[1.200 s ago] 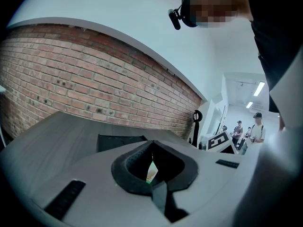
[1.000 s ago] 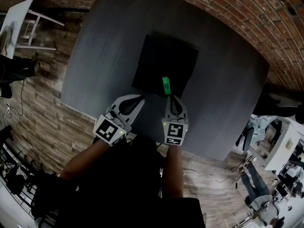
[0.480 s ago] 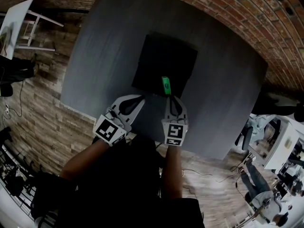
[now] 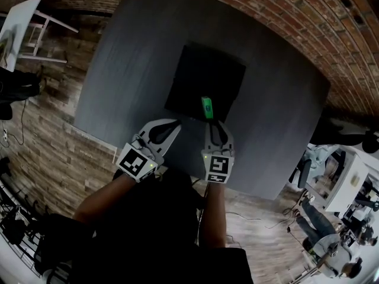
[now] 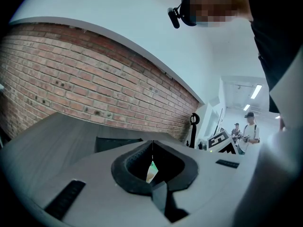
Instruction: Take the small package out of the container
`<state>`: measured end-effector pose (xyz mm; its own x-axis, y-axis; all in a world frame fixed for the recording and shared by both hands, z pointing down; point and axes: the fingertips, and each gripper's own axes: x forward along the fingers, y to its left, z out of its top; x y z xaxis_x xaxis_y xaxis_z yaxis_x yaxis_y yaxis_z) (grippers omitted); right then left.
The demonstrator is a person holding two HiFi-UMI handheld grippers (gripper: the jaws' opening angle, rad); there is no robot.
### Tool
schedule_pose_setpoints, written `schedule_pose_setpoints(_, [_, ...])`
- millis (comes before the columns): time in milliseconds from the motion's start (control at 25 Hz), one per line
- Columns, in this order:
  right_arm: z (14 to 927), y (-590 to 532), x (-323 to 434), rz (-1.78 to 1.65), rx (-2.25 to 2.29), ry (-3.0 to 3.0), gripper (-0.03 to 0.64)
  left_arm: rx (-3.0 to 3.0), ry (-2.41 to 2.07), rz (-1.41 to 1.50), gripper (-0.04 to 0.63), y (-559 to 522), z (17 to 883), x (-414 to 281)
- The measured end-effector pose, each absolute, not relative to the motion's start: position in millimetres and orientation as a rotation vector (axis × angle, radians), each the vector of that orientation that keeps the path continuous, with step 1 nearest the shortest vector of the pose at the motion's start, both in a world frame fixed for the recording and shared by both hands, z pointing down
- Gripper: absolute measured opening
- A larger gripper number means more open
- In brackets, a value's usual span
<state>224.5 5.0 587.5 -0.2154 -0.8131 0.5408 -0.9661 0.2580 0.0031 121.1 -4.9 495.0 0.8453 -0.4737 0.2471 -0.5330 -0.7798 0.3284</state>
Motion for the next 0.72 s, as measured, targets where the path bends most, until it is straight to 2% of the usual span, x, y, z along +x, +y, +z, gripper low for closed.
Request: schedule_pose_setpoints(720, [593.0, -16.8, 218.6, 0.481, 1.573, -2.107, 0.092, 2.62, -0.76, 0.203, 0.034, -16.4, 496.6, 113.3])
